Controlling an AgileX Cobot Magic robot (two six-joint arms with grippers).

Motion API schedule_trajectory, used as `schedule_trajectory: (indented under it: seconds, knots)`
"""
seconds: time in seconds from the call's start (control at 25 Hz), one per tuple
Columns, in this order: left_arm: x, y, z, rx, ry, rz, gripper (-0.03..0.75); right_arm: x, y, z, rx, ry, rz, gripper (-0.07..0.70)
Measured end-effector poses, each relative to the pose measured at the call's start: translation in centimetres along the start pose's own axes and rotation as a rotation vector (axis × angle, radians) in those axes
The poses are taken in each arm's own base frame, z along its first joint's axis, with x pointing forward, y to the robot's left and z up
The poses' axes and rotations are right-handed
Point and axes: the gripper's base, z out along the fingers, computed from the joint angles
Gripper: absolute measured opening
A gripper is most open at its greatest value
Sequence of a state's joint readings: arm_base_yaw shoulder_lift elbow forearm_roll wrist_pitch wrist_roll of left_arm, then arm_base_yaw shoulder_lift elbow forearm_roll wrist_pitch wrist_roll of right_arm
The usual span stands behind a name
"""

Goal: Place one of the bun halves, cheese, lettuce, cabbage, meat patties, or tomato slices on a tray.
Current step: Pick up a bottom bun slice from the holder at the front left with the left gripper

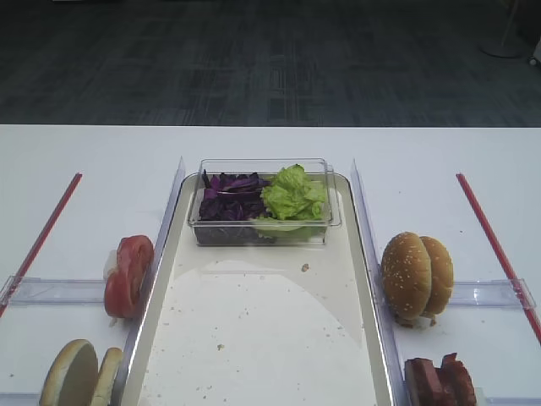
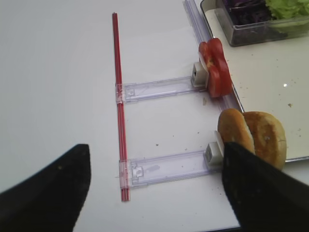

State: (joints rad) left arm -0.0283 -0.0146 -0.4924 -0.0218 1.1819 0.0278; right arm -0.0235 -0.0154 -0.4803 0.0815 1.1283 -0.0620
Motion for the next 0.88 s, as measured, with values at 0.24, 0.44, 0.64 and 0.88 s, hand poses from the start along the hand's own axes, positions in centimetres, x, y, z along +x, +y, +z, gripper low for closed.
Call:
schedule_trajectory:
  seconds: [0.24,0.44,0.64,0.88]
  knots:
    - [0.0,0.0,0.0,0.0,0.0,0.0,0.519,0.0,0.0,0.0,0.0,0.0,0.0,0.571]
    - [0.0,0.0,0.0,0.0,0.0,0.0,0.519,0.0,0.0,0.0,0.0,0.0,0.0,0.571]
    - [0.0,0.0,0.0,0.0,0.0,0.0,0.519,0.0,0.0,0.0,0.0,0.0,0.0,0.571]
    - [0.0,0.01,0.0,-0.002,0.0,0.001,0.519,0.0,0.0,0.0,0.0,0.0,0.0,0.571]
